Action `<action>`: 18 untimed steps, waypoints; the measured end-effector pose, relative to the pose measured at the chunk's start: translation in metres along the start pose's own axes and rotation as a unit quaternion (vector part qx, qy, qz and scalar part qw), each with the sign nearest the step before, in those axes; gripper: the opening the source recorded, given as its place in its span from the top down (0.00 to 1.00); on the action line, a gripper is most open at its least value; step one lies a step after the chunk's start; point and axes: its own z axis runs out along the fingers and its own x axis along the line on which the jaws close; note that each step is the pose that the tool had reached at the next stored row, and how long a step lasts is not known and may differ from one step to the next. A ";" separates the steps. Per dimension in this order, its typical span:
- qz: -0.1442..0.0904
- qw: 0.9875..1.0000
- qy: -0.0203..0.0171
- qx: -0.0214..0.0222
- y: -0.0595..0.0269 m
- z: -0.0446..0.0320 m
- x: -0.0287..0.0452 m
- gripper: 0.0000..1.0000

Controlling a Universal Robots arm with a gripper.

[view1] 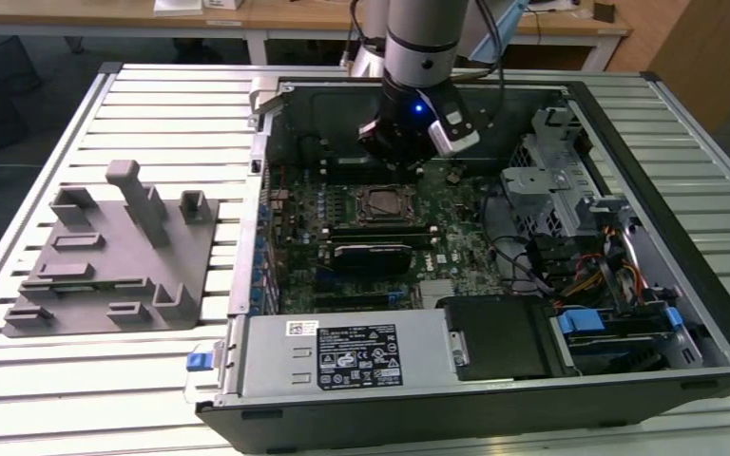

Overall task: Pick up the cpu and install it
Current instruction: 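Install the second cpu locking lever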

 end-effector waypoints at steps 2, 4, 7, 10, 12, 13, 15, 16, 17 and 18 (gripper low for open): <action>0.000 1.000 0.000 0.000 -0.0039 -0.0001 0.0000 0.89; 0.000 1.000 0.000 0.000 -0.0093 -0.0004 0.0001 0.89; 0.000 1.000 0.000 0.000 -0.0194 -0.0009 0.0002 0.89; 0.000 1.000 0.000 0.000 -0.0269 -0.0014 0.0003 0.89; 0.000 1.000 0.000 0.000 -0.0291 -0.0020 0.0003 0.89; 0.000 1.000 0.001 0.000 -0.0293 -0.0035 0.0003 0.89; 0.000 1.000 0.003 0.000 -0.0291 -0.0093 0.0003 0.89; 0.000 1.000 0.003 0.000 -0.0291 -0.0114 0.0003 0.89; 0.000 1.000 0.003 0.000 -0.0292 -0.0124 0.0003 0.89; 0.000 1.000 0.003 0.000 -0.0293 -0.0124 0.0003 0.89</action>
